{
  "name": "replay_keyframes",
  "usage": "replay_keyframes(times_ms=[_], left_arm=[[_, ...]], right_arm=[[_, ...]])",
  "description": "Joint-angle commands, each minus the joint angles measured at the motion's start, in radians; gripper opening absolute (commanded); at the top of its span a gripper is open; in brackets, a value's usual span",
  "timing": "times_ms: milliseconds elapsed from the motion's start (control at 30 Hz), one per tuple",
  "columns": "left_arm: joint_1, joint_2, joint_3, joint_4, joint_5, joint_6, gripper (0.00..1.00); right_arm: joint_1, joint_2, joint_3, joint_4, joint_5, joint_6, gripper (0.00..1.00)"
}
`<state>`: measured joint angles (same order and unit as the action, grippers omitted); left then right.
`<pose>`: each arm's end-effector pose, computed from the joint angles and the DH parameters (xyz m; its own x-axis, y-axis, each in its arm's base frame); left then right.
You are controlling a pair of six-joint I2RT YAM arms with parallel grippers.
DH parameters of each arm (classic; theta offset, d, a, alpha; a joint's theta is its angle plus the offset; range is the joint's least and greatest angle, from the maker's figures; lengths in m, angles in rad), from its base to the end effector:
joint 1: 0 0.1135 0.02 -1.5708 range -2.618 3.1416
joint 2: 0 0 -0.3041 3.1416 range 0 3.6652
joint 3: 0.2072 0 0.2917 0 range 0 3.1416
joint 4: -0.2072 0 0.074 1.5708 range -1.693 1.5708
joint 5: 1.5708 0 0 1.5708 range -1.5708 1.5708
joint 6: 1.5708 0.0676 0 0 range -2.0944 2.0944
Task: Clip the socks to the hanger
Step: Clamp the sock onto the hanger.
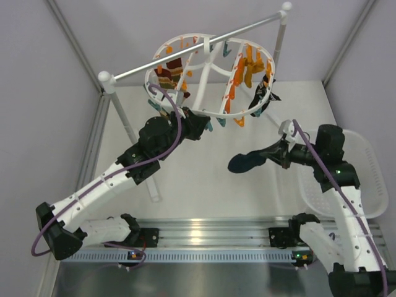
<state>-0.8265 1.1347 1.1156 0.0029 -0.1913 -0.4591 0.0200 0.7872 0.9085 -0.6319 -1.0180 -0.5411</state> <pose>0.2252 -0.2255 0.4414 -0.2728 -0.3460 -0.8977 0.5271 0.7269 -0.4403 0.1758 0.0611 0.3695 -0.0310 -0.2711 -0.9620 -0.8970 0.4322 -0.0929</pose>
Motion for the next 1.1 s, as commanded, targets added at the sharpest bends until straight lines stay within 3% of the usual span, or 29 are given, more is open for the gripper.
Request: replay_keyframes(times_ms=[0, 133, 633, 1067], left_arm=[[0.003, -0.021, -0.019, 0.046, 0.021, -0.006, 0.00], [0.004, -0.018, -0.019, 0.046, 0.032, -0.012, 0.00], [0.009, -0.013, -0.034, 0.065, 0.067, -0.024, 0.00], [0.007, -0.001, -0.028, 0.065, 0.084, -0.038, 0.00]], right_arm=[[0.181, 0.023, -0.014, 0.383, 0.185, 0.324, 0.00], [0.297, 0.079, -0.030, 0.543, 0.356, 0.401, 0.00], [0.486, 0.260, 0.039, 0.685, 0.389, 0.380, 0.00], [0.544, 0.326, 0.078, 0.747, 0.417, 0.377, 0.00]])
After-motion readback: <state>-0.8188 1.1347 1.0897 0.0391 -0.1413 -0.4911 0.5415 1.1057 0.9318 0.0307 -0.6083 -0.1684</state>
